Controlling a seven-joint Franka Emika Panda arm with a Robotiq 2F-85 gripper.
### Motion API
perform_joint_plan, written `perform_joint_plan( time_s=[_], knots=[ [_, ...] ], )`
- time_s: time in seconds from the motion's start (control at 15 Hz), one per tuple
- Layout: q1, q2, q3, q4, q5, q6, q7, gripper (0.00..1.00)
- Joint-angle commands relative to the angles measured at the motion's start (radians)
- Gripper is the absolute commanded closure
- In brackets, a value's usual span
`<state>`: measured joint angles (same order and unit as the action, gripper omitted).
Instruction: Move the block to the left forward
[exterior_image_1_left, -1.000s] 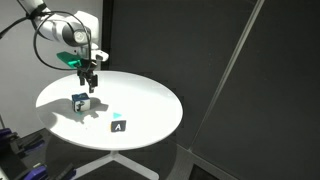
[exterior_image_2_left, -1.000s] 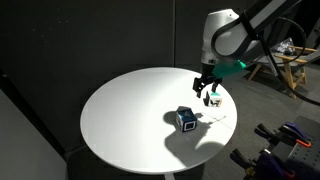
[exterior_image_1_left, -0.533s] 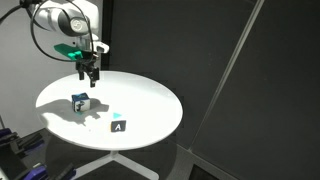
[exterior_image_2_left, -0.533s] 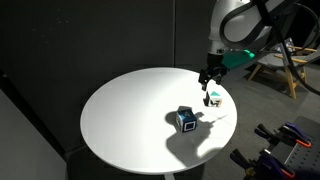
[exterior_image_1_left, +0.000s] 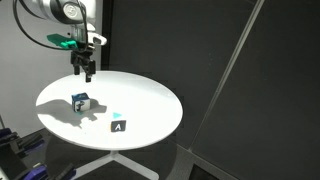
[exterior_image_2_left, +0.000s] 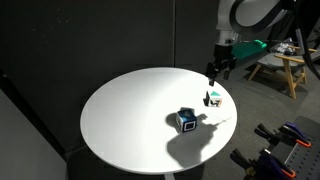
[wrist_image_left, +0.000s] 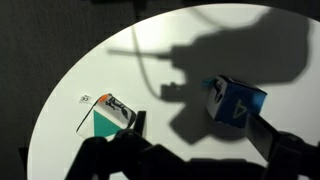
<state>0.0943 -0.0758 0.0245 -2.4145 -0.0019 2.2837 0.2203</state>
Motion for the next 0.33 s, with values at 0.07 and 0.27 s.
perform_joint_plan(
  time_s=[0.07,0.27],
  knots=[
    [-0.018,-0.017,0.016,-0.001,0.002,-0.018,-0.002,0.0],
    [-0.018,-0.023,0.016,-0.008,0.002,-0.018,-0.002,0.0]
  ],
)
